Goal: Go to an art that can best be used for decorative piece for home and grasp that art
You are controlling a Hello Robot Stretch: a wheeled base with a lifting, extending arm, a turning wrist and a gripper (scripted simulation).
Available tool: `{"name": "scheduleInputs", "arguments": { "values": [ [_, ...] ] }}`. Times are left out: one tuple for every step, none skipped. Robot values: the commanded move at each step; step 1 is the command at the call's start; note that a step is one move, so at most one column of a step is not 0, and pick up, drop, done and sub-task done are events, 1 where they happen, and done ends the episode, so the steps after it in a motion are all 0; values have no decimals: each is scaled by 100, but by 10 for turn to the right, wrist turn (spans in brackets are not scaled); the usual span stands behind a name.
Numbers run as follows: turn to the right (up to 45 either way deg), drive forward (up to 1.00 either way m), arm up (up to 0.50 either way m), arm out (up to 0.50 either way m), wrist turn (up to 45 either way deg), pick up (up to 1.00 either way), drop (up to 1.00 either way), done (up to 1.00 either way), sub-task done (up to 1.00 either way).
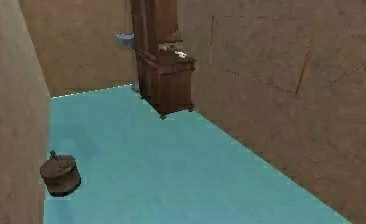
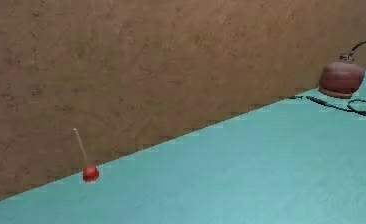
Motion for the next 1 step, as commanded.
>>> {"name": "scheduleInputs", "arguments": {
  "values": [
    [450,0,0,0,0,0,0,0,0]
  ]
}}
